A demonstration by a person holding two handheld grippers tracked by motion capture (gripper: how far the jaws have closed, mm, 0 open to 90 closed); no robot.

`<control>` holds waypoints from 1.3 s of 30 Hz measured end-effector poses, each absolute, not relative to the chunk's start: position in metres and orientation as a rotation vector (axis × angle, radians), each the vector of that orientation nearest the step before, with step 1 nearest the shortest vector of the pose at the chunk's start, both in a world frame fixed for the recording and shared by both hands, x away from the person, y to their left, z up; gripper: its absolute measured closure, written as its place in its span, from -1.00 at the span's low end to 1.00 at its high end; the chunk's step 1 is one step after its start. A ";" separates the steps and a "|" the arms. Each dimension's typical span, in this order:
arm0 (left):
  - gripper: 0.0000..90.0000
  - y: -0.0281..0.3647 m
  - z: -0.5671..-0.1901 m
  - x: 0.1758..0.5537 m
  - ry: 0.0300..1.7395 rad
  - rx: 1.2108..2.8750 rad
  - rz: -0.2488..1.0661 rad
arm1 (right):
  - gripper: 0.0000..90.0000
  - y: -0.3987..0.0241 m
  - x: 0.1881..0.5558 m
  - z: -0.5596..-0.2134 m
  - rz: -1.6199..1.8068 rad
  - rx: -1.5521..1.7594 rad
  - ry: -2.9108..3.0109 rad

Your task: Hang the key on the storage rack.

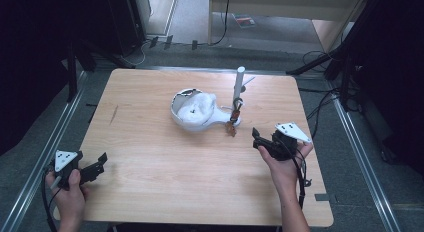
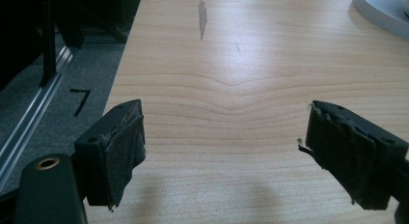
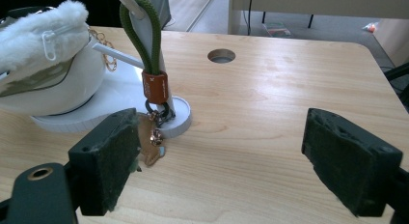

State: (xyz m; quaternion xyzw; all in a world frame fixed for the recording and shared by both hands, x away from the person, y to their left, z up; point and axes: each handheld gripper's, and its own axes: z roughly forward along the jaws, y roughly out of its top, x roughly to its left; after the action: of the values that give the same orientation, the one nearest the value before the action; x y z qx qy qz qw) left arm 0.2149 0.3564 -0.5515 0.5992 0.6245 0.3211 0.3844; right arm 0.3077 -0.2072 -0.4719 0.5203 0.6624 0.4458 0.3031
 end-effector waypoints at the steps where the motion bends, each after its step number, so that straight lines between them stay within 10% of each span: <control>1: -0.68 0.356 -0.551 0.215 1.591 1.527 0.818 | -0.77 -0.210 0.306 -0.472 1.198 1.391 1.760; 5: -0.68 0.356 -0.551 0.215 1.591 1.527 0.818 | -1.00 -0.220 0.303 -0.474 1.196 1.421 1.760; 39: -0.68 0.357 -0.552 0.215 1.597 1.516 0.815 | -1.00 -0.304 0.261 -0.514 1.016 1.517 1.708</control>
State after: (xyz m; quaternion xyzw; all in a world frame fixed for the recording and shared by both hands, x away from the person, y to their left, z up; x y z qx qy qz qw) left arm 0.2148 0.3572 -0.5516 0.5955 0.6272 0.3203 0.3866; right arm 0.2606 -0.3037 -0.5139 0.5759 0.6483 0.3857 0.3151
